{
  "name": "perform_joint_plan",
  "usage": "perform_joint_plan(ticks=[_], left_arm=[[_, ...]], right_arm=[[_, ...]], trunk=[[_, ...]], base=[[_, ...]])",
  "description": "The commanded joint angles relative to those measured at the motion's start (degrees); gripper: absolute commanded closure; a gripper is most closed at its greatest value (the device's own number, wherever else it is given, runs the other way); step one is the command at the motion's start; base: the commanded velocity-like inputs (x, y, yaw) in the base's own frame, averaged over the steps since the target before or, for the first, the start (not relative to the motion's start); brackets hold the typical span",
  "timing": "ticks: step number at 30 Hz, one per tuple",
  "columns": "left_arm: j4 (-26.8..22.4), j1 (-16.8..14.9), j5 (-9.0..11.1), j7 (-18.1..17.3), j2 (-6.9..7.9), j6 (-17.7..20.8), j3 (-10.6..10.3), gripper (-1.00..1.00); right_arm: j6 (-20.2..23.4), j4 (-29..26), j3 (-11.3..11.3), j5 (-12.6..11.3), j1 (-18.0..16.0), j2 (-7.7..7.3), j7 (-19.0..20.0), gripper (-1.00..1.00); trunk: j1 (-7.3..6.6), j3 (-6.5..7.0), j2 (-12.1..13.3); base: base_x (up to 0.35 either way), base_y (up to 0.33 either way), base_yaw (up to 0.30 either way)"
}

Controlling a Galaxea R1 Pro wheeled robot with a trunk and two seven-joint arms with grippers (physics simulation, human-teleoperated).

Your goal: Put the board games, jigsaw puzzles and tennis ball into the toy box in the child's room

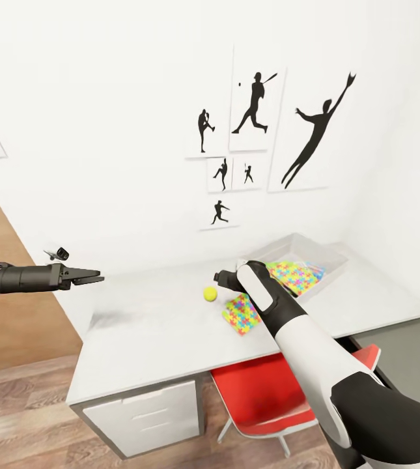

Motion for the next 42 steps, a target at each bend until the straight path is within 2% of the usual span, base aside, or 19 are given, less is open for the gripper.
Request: perform_joint_plan(ticks=[1,8,22,38,42], left_arm=[[0.0,-0.1,0.1,-0.2,0.07,0.6,-0.2,-1.0],[0.0,-0.1,0.1,-0.2,0.07,0.6,-0.2,-1.0],[0.0,-0.1,0.0,-0.2,0.07,0.6,-0.2,-1.0],[0.0,-0.1,0.0,-0.2,0.07,0.6,-0.2,-1.0],[0.0,-0.1,0.0,-0.2,0.07,0.6,-0.2,-1.0]], right_arm=[[0.0,0.0,0.1,-0.5,-0.1,0.0,-0.6,-1.0],[-0.1,0.4,0.1,-0.4,0.0,0.0,-0.6,-1.0],[-1.7,0.8,0.1,-0.5,0.0,0.0,-0.7,-1.0],[-2.6,5.4,0.2,-0.5,0.1,0.0,-2.3,-1.0],[-4.4,5.7,0.2,0.4,0.5,0.0,-2.3,-1.0]], trunk=[[0.04,-0.03,-0.1],[0.04,0.52,-0.1],[0.04,0.63,-0.1],[0.04,0.63,-0.1],[0.04,0.63,-0.1]], base=[[0.002,0.029,0.0],[0.001,0.129,0.032],[0.0,0.015,0.005],[0.0,0.0,0.0],[0.0,0.0,0.0]])
